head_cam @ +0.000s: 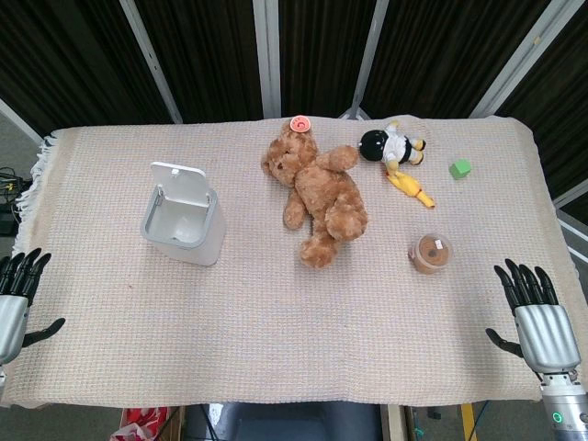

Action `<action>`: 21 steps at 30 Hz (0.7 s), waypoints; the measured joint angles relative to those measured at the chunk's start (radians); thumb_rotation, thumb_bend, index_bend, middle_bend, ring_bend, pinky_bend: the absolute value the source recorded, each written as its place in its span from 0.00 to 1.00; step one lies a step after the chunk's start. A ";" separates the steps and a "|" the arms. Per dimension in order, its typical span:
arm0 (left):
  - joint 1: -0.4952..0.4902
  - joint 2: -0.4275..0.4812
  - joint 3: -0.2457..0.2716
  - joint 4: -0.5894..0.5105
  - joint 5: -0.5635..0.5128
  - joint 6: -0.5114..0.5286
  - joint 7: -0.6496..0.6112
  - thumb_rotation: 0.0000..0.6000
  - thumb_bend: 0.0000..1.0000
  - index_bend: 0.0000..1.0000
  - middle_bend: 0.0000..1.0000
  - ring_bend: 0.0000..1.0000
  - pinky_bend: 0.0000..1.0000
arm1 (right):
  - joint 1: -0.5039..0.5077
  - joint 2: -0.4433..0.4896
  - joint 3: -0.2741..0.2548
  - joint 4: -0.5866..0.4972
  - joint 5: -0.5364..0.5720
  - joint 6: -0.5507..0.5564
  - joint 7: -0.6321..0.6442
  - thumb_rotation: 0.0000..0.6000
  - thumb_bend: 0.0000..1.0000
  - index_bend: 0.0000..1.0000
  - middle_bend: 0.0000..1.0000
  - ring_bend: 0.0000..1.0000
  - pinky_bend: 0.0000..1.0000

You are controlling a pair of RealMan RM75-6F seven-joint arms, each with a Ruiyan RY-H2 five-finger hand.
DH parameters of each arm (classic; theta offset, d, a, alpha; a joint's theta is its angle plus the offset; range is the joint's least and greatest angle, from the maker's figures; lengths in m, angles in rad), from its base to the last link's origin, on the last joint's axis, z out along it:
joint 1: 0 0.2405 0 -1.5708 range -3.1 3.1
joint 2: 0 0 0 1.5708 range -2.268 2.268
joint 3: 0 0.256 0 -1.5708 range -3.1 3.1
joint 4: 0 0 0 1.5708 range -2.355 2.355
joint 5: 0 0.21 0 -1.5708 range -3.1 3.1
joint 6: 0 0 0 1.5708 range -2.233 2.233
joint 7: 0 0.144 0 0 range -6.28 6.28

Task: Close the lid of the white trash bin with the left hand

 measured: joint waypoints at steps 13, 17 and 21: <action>0.006 0.010 0.005 -0.008 -0.005 -0.003 -0.009 1.00 0.00 0.00 0.00 0.00 0.01 | 0.001 -0.003 -0.003 -0.004 -0.006 -0.003 0.007 1.00 0.19 0.00 0.00 0.00 0.00; 0.008 0.011 0.005 -0.006 -0.008 -0.004 -0.016 1.00 0.00 0.00 0.00 0.00 0.01 | 0.002 -0.011 -0.003 0.001 -0.010 0.002 0.005 1.00 0.19 0.00 0.00 0.00 0.00; 0.008 0.016 0.007 -0.010 -0.010 -0.010 -0.019 1.00 0.00 0.00 0.00 0.00 0.01 | 0.003 -0.010 -0.002 -0.001 -0.003 -0.005 0.010 1.00 0.19 0.00 0.00 0.00 0.00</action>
